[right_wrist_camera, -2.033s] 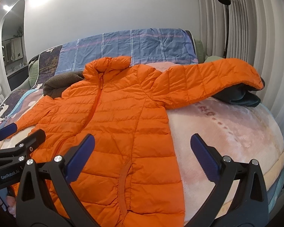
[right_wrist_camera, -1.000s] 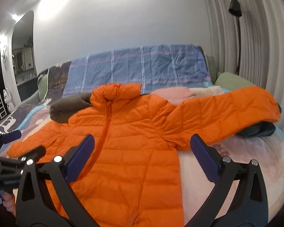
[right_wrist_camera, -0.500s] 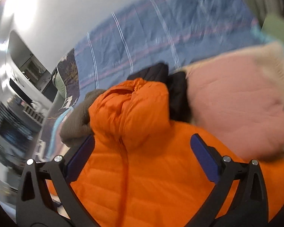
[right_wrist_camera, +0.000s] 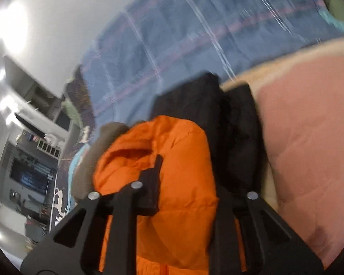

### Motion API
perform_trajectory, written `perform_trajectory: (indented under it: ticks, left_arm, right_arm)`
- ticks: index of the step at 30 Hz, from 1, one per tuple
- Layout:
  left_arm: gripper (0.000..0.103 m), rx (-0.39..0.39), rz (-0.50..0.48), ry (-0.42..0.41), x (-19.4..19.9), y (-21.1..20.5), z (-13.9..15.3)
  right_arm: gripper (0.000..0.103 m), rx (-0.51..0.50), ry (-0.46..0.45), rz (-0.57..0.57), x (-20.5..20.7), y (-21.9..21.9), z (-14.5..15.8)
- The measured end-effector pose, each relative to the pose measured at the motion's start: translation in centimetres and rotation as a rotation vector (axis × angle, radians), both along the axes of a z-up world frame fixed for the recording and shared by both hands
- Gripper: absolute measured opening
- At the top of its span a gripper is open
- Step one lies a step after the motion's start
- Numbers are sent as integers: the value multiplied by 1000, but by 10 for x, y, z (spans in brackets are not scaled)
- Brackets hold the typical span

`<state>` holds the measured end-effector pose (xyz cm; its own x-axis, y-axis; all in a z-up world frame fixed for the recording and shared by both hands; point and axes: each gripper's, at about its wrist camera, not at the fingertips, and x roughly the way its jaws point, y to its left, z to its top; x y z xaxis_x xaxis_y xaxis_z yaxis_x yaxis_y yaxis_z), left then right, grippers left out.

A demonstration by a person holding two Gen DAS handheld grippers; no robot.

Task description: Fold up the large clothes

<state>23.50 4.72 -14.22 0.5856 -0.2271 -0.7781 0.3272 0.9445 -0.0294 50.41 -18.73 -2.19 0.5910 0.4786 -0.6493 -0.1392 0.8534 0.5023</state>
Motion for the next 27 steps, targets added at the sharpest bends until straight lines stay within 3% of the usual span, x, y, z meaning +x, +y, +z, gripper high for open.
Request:
perform_trajectory:
  ticks: [2, 5, 8, 10, 12, 14, 18, 20, 23, 27]
  left_arm:
    - [102, -24, 21, -9, -3, 8, 5]
    - [102, -71, 88, -49, -6, 28, 18]
    - [102, -137, 198, -128, -13, 64, 47]
    - [102, -191, 272, -177, -19, 89, 63]
    - [102, -237, 346, -223, -25, 113, 80]
    - [102, -256, 389, -248, -31, 129, 88]
    - [102, -272, 408, -265, -33, 134, 99]
    - [102, -266, 385, -254, -31, 125, 98]
    - [102, -215, 353, -232, -32, 109, 90]
    - [102, -190, 343, -211, -45, 106, 86]
  right_arm:
    - [15, -30, -127, 70, -21, 6, 17]
    - [15, -170, -305, 260, -80, 27, 41]
    - [15, -343, -380, 441, -147, 43, 36]
    - [20, -450, -354, 530, -189, 43, 15]
    - [50, -509, -310, 562, -212, 36, -4]
    - [60, -557, -255, 572, -236, 27, -25]
    - [60, -556, -214, 549, -263, 10, -33]
    - [59, -485, -230, 495, -266, 11, -20]
    - [44, -376, -222, 462, -253, 37, -10]
    - [42, -436, -171, 383, -232, 79, -35]
